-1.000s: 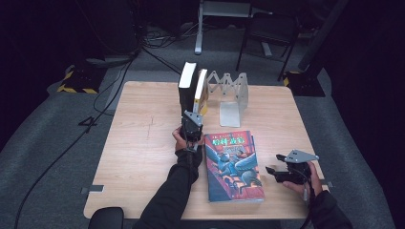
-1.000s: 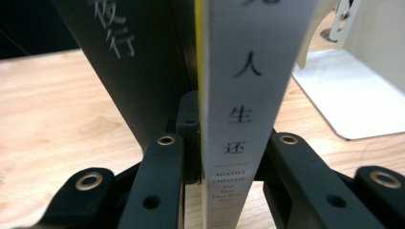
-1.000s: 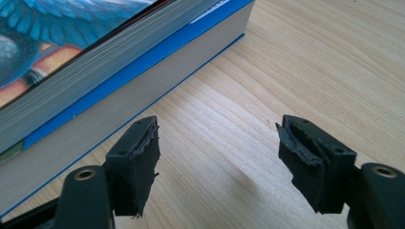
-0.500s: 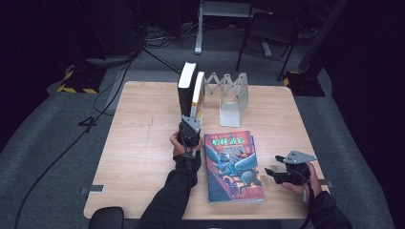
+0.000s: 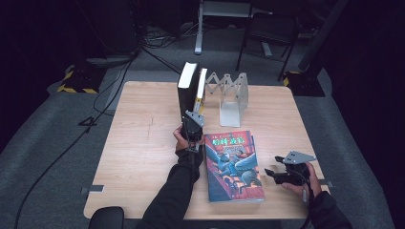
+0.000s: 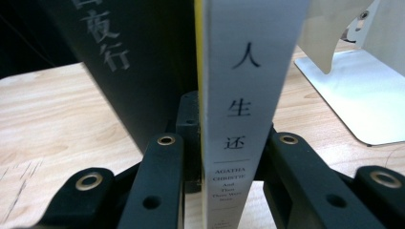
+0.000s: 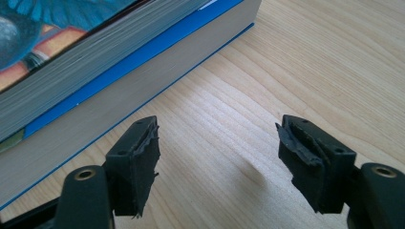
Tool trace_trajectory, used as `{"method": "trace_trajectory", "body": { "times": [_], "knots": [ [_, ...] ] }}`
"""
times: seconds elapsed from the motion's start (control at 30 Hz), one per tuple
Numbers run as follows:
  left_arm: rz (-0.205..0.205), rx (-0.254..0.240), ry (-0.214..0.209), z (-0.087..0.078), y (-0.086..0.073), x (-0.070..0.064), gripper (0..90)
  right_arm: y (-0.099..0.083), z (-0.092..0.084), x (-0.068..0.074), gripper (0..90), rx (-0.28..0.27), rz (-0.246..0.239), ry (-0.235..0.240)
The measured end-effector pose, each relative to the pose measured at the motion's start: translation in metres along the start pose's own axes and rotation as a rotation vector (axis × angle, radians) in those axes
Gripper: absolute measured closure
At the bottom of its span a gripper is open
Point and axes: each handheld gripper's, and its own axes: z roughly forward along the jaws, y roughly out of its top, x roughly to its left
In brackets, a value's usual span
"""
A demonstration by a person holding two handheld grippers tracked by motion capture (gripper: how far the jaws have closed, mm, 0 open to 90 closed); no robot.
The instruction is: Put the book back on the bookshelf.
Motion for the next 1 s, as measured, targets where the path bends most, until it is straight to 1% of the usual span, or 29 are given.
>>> {"method": "trace_trajectory", "body": {
  "times": [0.03, 0.17, 0.23, 0.27, 0.3, 0.37, 0.4, 0.47, 0.5, 0.53, 0.57, 0.6, 0.63, 0.7, 0.73, 0.77, 0.87, 0.9, 0.93, 1.0],
  "knots": [
    [-0.005, -0.001, -0.002, 0.001, 0.000, 0.000, 75.0, 0.000, 0.000, 0.000, 30.8, -0.003, -0.004, 0.003],
    [-0.031, -0.012, -0.047, 0.007, 0.000, 0.002, 74.5, 0.001, 0.001, 0.000, 30.7, 0.000, -0.006, 0.007],
    [-0.028, -0.012, -0.047, 0.007, 0.000, 0.002, 74.0, 0.000, 0.002, 0.001, 30.6, 0.003, -0.008, 0.008],
    [-0.035, -0.011, -0.056, 0.007, 0.000, 0.003, 73.8, 0.000, 0.002, 0.001, 30.6, 0.004, -0.010, 0.007],
    [-0.036, -0.012, -0.066, 0.007, -0.001, 0.004, 72.8, 0.000, 0.002, 0.001, 30.6, 0.002, -0.010, 0.006],
    [-0.058, -0.019, -0.106, 0.006, -0.002, 0.007, 69.5, 0.000, 0.001, 0.000, 30.6, 0.000, -0.004, 0.006],
    [-0.047, -0.018, -0.113, 0.004, -0.002, 0.007, 65.6, 0.000, 0.000, 0.000, 30.6, -0.001, -0.003, 0.002],
    [-0.030, -0.023, -0.120, 0.001, -0.004, 0.008, 61.4, 0.000, 0.000, 0.000, 30.6, -0.001, -0.005, 0.004],
    [-0.044, -0.021, -0.135, -0.002, -0.005, 0.009, 58.9, 0.000, 0.000, 0.000, 30.6, -0.001, -0.003, 0.004],
    [-0.044, -0.021, -0.135, -0.002, -0.005, 0.009, 57.5, 0.000, 0.000, 0.000, 30.6, 0.001, -0.002, 0.003],
    [-0.042, -0.021, -0.149, -0.006, -0.007, 0.013, 55.9, 0.000, 0.000, 0.000, 30.5, 0.000, -0.001, 0.004],
    [-0.042, -0.021, -0.149, -0.006, -0.007, 0.013, 55.2, 0.000, 0.000, 0.000, 30.5, 0.000, -0.001, 0.004],
    [-0.054, -0.025, -0.158, -0.009, -0.008, 0.015, 55.2, 0.000, -0.001, 0.000, 30.5, -0.001, -0.004, 0.003],
    [-0.062, -0.022, -0.177, -0.014, -0.011, 0.020, 52.3, 0.000, -0.001, 0.000, 30.5, -0.003, -0.003, 0.003],
    [-0.065, -0.022, -0.187, -0.016, -0.012, 0.022, 52.0, 0.000, -0.001, 0.000, 30.4, -0.003, -0.003, 0.003],
    [-0.065, -0.024, -0.207, -0.019, -0.013, 0.025, 51.8, 0.000, -0.001, 0.000, 30.5, -0.003, -0.002, 0.002],
    [-0.061, -0.038, -0.244, -0.029, -0.016, 0.032, 52.8, 0.000, -0.001, 0.000, 30.4, -0.004, -0.002, 0.004],
    [-0.067, -0.048, -0.260, -0.032, -0.017, 0.034, 53.2, 0.000, -0.001, -0.001, 30.4, -0.002, -0.003, 0.002],
    [-0.075, -0.053, -0.278, -0.036, -0.018, 0.037, 55.2, 0.000, -0.001, -0.001, 30.4, -0.002, -0.003, 0.003],
    [-0.072, -0.079, -0.298, -0.041, -0.020, 0.040, 58.6, 0.000, -0.001, 0.001, 30.4, -0.001, -0.003, 0.006]
  ]
}}
